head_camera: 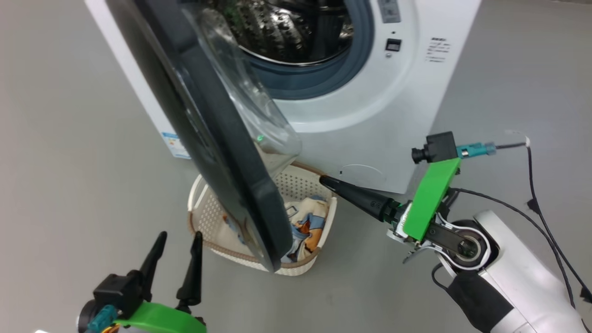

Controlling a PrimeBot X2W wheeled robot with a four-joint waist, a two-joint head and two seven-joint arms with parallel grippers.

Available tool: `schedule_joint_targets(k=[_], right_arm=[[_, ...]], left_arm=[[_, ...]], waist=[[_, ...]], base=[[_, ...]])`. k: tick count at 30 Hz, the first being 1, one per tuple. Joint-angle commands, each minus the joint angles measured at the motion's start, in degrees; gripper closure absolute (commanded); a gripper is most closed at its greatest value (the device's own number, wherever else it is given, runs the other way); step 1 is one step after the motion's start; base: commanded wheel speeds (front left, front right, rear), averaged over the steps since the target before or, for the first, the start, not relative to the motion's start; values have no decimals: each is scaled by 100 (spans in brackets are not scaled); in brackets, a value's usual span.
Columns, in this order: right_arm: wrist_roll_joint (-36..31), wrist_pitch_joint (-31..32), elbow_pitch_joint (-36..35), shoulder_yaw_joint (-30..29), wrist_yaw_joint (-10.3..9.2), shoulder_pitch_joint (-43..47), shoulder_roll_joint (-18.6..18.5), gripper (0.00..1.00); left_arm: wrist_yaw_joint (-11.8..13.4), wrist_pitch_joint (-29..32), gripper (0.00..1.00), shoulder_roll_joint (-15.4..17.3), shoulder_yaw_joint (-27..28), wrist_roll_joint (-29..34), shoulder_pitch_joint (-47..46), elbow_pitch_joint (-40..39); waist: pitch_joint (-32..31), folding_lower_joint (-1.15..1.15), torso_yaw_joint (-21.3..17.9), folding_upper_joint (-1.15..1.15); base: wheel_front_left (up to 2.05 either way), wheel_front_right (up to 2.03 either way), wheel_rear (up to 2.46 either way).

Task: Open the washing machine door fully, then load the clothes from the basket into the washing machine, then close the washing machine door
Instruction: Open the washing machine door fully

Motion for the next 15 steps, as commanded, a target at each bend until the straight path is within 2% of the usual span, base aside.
schedule_joint_targets(k=[1, 15], right_arm=[[-51, -122, -160, 49, 11, 117, 4, 0], [-130, -989, -170, 91, 11, 823, -649, 0]], left_arm=[[-14, -37, 0, 144, 249, -1, -20, -110], [-14, -37, 0, 375, 528, -55, 313, -218]], waist=[[-120, 0, -203, 0], [-340, 0, -906, 0]], base=[[0, 0, 0], [0, 0, 0]])
